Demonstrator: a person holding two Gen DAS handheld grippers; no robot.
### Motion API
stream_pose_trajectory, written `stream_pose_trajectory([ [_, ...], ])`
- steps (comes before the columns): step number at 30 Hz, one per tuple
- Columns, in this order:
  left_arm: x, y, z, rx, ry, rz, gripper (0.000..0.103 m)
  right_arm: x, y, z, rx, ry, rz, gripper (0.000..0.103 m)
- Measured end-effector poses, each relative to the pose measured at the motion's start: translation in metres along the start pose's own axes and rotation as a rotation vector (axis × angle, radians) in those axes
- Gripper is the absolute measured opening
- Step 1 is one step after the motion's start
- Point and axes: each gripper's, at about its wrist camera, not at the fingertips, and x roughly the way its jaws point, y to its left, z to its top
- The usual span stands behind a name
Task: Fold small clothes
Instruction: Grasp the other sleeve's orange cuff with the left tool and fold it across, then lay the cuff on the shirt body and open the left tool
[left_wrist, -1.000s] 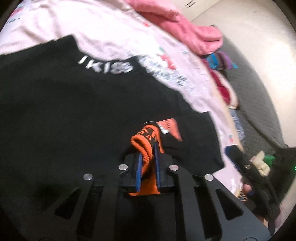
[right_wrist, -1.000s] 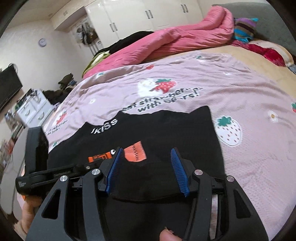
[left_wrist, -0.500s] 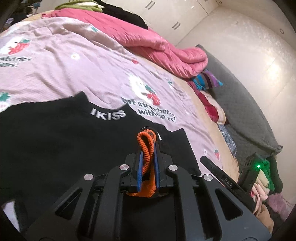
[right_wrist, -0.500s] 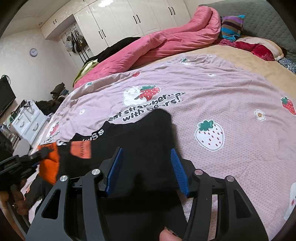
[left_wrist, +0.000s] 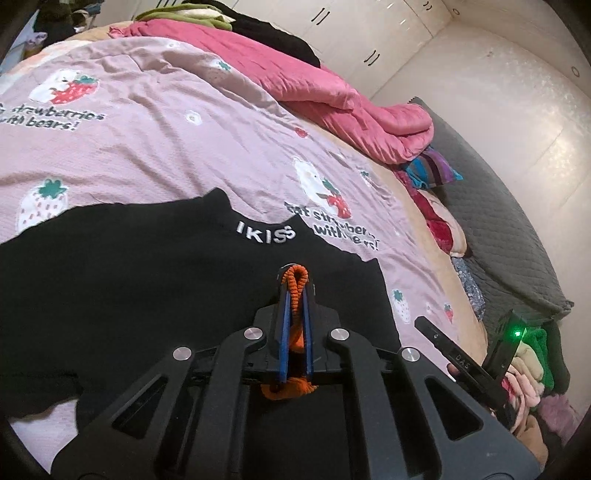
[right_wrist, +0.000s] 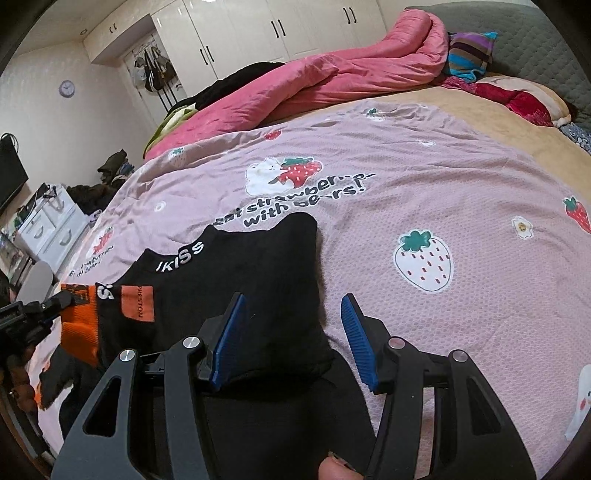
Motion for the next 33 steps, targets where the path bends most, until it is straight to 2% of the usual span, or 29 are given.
stream_pose_trajectory([
  [5, -0.010, 0.012, 0.001, -0.009, -0.012, 0.021, 0.001, 0.002, 0.001, -0.002, -0.006, 0.007, -0.003, 0.052],
  [11, -0.003, 0.034, -0.003, -0.051, 0.040, 0.063, 0.001, 0.006, 0.004, -0.004, -0.015, 0.025, -0.006, 0.052],
  [21, -0.012, 0.046, -0.009, -0.036, 0.041, 0.117, 0.001, 0.010, 0.010, -0.007, -0.040, 0.046, -0.005, 0.052],
  [27, -0.016, 0.039, -0.008, -0.017, 0.016, 0.118, 0.001, 0.014, 0.019, -0.009, -0.062, 0.054, 0.002, 0.052],
  [31, 0.006, 0.025, -0.013, 0.026, 0.063, 0.113, 0.001, 0.020, 0.035, -0.013, -0.108, 0.064, 0.024, 0.052],
  [33, 0.022, 0.018, -0.019, 0.056, 0.108, 0.118, 0.005, 0.023, 0.047, -0.014, -0.149, 0.071, 0.041, 0.052],
])
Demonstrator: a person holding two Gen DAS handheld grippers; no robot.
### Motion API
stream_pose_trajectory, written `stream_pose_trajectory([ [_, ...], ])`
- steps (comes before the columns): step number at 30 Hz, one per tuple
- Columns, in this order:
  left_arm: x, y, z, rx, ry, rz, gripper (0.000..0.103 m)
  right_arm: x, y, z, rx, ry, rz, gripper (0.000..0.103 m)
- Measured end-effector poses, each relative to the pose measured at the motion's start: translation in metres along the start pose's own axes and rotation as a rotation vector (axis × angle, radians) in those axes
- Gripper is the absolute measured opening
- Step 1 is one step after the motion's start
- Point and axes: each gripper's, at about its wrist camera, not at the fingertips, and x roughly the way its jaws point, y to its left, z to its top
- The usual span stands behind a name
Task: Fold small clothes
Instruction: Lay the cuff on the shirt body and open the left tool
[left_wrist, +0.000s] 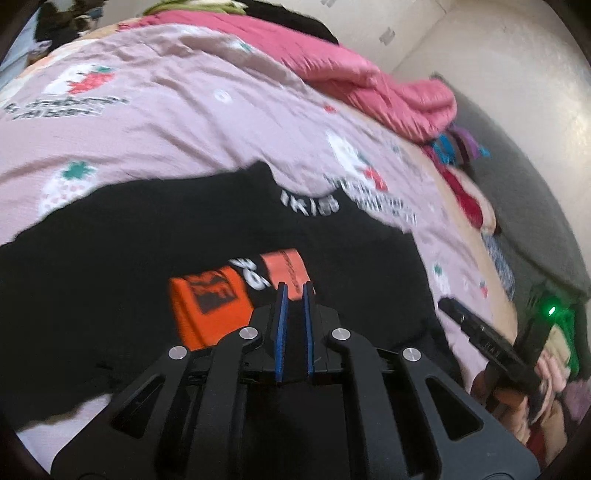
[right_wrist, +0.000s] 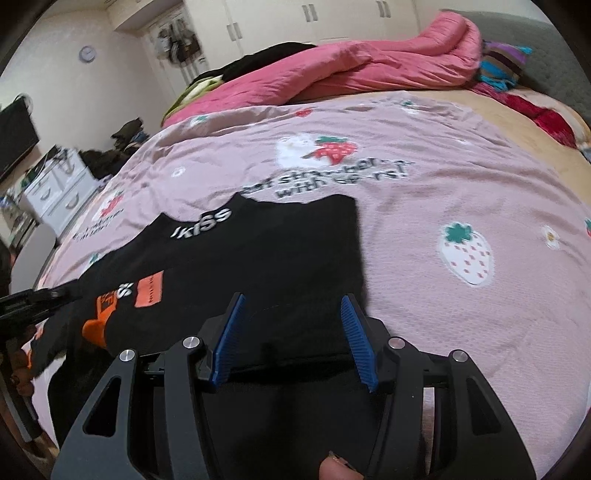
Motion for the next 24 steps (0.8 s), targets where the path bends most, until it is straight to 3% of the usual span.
stream_pose_trajectory([
  [2, 0.016, -0.004, -0.006, 0.022, 0.051, 0.033, 0.011, 0.005, 0.012, 0.002, -0.047, 0.017, 0.025, 0.052],
  [5, 0.042, 0.010, -0.018, 0.017, 0.128, 0.162, 0.011, 0.009, 0.026, 0.004, -0.118, 0.026, 0.010, 0.054],
  [9, 0.034, 0.018, -0.023, -0.008, 0.133, 0.149, 0.012, 0.025, 0.031, 0.000, -0.172, 0.069, -0.024, 0.064],
  [11, 0.031, 0.020, -0.027, 0.007, 0.131, 0.157, 0.014, 0.041, 0.019, -0.006, -0.136, 0.144, -0.069, 0.074],
  [13, 0.030, 0.022, -0.031, 0.009, 0.130, 0.146, 0.014, 0.054, 0.003, -0.013, -0.082, 0.208, -0.069, 0.075],
  [19, 0.022, 0.024, -0.031, 0.000, 0.123, 0.114, 0.017, 0.040, -0.002, -0.012, -0.037, 0.166, -0.008, 0.075],
  [24, 0.011, 0.018, -0.032, 0.023, 0.092, 0.147, 0.033, 0.024, 0.004, -0.011, -0.030, 0.115, 0.017, 0.086],
])
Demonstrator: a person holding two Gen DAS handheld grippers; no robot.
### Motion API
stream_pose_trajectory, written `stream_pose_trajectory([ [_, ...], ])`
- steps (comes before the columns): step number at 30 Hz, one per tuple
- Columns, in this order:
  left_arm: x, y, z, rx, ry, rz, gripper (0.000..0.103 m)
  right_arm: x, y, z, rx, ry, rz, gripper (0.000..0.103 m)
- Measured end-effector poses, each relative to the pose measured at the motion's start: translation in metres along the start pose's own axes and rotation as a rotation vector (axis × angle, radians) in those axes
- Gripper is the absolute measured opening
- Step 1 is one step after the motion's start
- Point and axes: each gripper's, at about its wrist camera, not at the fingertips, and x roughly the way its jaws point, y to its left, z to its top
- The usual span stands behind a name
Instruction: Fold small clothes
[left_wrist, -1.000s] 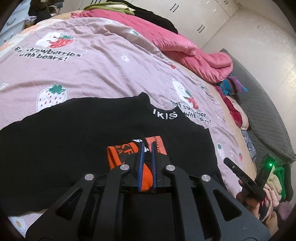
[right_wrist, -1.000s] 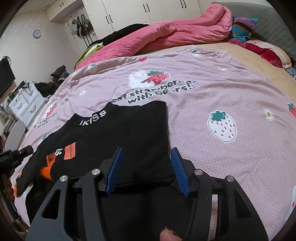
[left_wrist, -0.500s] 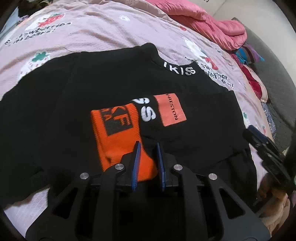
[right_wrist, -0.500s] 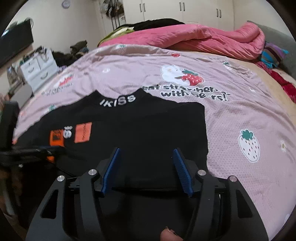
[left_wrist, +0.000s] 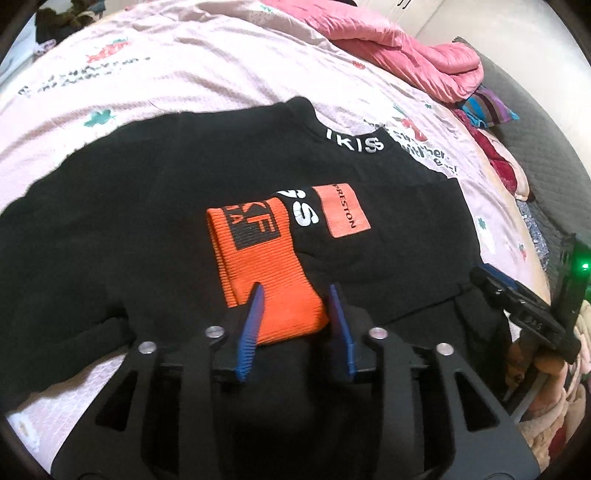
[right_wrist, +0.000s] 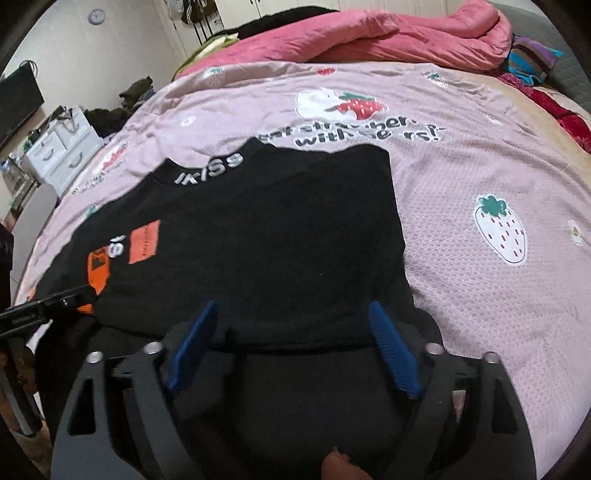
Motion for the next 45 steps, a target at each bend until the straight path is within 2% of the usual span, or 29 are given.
stream_pose_trajectory([
  [4, -0.011, 0.001, -0.002, 0.005, -0.034, 0.023, 0.049, -0.012, 0.014, -0.001, -0.039, -0.050, 0.009, 0.095],
  [6, -0.017, 0.002, -0.003, 0.006, -0.055, 0.035, 0.065, -0.016, 0.019, -0.002, -0.056, -0.067, 0.012, 0.097],
  [7, -0.021, 0.004, -0.004, 0.006, -0.067, 0.042, 0.068, -0.017, 0.021, -0.002, -0.058, -0.074, 0.012, 0.098],
  [9, -0.029, 0.008, -0.006, -0.004, -0.093, 0.045, 0.083, -0.019, 0.026, -0.002, -0.061, -0.090, 0.021, 0.098],
  [12, -0.040, 0.012, -0.009, -0.020, -0.120, 0.038, 0.093, -0.021, 0.031, 0.000, -0.059, -0.110, 0.035, 0.098],
  [23, -0.072, 0.035, -0.027, -0.063, -0.188, 0.075, 0.094, -0.024, 0.055, -0.001, -0.090, -0.151, 0.038, 0.099],
  [45, -0.125, 0.107, -0.069, -0.234, -0.285, 0.150, 0.094, -0.026, 0.148, -0.010, -0.236, -0.157, 0.150, 0.099],
])
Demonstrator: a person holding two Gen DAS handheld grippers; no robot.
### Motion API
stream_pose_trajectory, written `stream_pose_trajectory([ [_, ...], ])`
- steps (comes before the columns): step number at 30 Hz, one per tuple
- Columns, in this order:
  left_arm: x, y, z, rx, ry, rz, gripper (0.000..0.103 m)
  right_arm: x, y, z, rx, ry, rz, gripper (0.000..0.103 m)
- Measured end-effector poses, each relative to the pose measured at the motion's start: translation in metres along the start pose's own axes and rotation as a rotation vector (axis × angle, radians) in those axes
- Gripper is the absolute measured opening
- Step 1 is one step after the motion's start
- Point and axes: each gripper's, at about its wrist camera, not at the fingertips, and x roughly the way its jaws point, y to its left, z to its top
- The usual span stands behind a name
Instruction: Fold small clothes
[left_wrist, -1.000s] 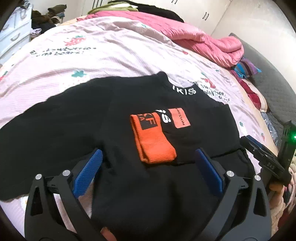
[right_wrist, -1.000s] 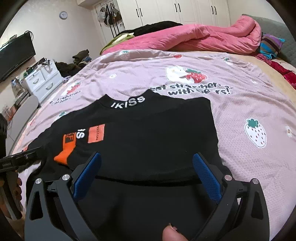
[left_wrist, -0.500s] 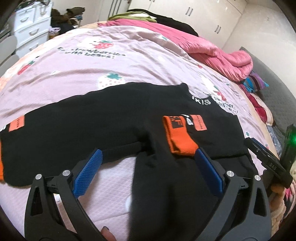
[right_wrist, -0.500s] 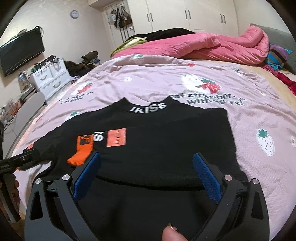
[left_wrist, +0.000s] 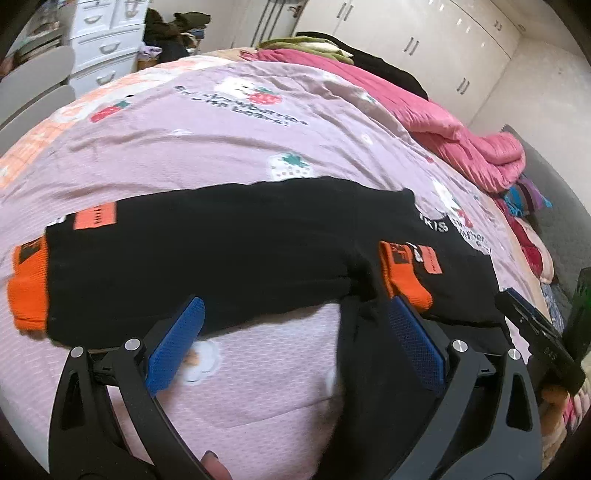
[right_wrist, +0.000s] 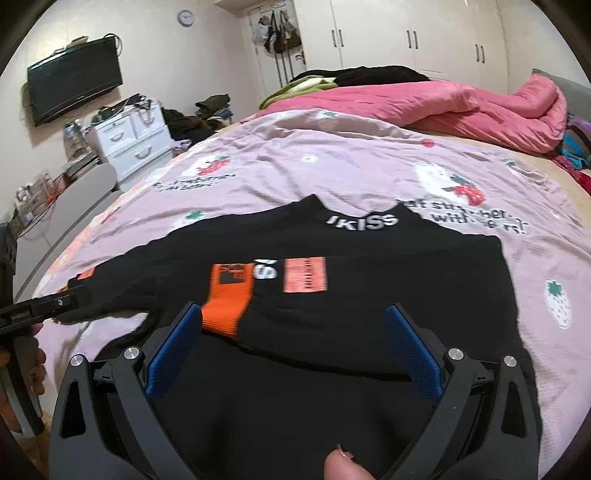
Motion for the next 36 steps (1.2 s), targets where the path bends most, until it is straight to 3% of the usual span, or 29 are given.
stream_pose_trajectory([
  [12, -0.024, 0.055, 0.004, -0.101, -0.046, 0.130, 0.094, 0.013, 0.058, 0.001, -0.086, 0.021, 0.059, 0.099],
  [22, -0.041, 0.088, 0.008, -0.172, -0.087, 0.186, 0.094, 0.023, 0.100, 0.002, -0.122, 0.040, 0.118, 0.098],
  [36, -0.043, 0.140, 0.004, -0.311, -0.059, 0.276, 0.094, 0.031, 0.151, -0.001, -0.211, 0.068, 0.178, 0.098],
])
